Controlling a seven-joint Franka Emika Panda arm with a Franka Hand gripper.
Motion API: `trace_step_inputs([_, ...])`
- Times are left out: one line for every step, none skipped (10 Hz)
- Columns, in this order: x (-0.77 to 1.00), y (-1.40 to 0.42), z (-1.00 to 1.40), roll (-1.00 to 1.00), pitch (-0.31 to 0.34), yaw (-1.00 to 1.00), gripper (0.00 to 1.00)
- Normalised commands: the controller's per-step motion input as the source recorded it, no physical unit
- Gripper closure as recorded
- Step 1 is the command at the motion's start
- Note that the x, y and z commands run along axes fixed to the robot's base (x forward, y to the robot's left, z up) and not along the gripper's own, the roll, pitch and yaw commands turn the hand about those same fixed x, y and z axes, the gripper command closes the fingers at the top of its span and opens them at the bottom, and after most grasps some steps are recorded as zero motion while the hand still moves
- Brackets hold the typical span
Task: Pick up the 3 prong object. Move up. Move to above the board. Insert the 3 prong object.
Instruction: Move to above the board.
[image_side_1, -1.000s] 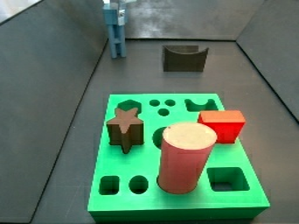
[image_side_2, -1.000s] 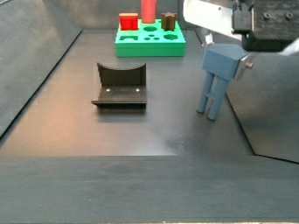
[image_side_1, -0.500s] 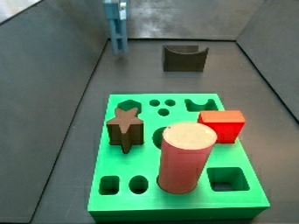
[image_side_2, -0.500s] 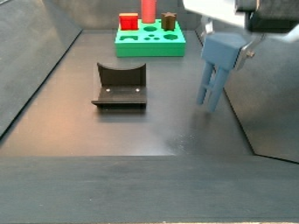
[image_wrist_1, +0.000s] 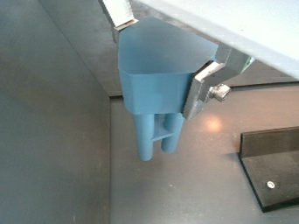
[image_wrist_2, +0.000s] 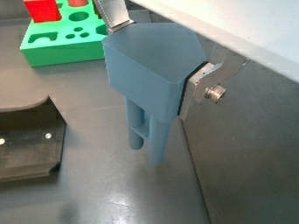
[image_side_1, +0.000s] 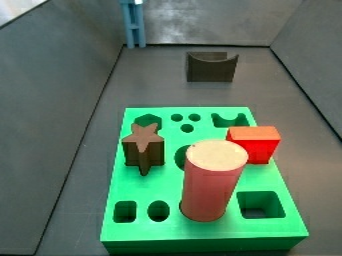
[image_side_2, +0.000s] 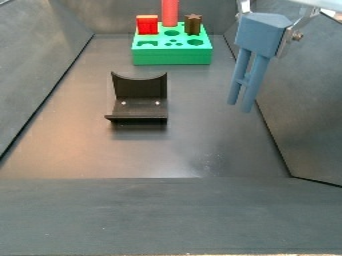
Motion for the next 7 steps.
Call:
trace_step_inputs([0.18,-0.23,1.0,0.01,0.27,-0.34,1.0])
trace_step_inputs([0.16,-0.19,1.0,0.01,0.24,-0.25,1.0])
trace_step_inputs([0.14,-0.17,1.0,0.0,0.162,-0.16,1.0])
trace_step_inputs([0.12,-0.15,1.0,0.0,0.118,-0.11,1.0])
trace_step_inputs([0.1,-0.13,1.0,0.0,0.093,-0.07,1.0])
trace_step_inputs([0.09,-0.12,1.0,0.01,0.087,-0.05,1.0])
trace_step_inputs([0.08,-0.1,1.0,0.01,0.088,-0.02,1.0])
